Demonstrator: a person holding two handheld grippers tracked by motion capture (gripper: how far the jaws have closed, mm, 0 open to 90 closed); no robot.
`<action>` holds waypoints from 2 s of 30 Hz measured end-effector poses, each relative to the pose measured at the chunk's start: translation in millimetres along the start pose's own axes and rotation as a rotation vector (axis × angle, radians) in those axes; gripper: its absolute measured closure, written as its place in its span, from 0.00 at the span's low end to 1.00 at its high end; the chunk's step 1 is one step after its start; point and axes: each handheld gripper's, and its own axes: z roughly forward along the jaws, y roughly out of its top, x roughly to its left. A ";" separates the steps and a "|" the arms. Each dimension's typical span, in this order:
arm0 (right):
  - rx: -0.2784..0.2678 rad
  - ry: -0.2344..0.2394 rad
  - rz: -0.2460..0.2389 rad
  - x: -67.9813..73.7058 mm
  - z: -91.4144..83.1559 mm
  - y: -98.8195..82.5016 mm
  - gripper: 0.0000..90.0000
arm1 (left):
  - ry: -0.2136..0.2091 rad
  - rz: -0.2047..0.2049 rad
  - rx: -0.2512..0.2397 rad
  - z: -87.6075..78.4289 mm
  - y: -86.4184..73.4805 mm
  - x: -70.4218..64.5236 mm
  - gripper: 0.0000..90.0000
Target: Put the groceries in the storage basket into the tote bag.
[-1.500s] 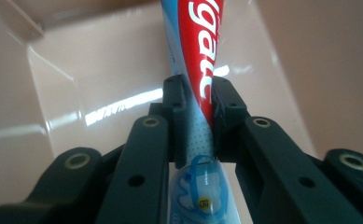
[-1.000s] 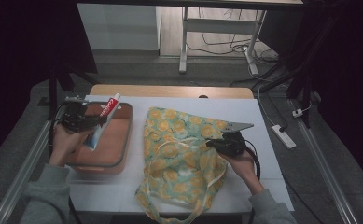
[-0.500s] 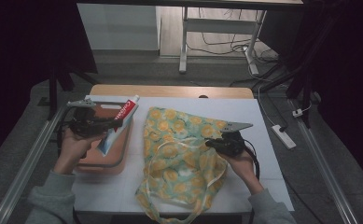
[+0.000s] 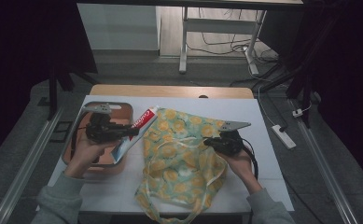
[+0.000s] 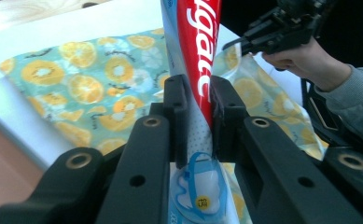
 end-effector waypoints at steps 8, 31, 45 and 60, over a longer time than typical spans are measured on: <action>-0.016 0.005 0.005 0.0 -0.7 4.6 0.99 | -0.048 0.059 0.033 17.2 5.5 -20.1 0.87; -0.084 0.010 0.015 -1.3 -11.4 18.5 0.99 | -0.149 0.208 0.209 90.2 8.3 -78.5 0.88; -0.136 0.015 0.009 1.3 -26.9 25.4 0.99 | -0.104 0.261 0.321 119.7 0.1 -88.2 0.88; -0.185 0.054 0.006 12.6 -33.7 32.4 0.99 | -0.022 0.275 0.391 167.7 1.7 -92.1 0.89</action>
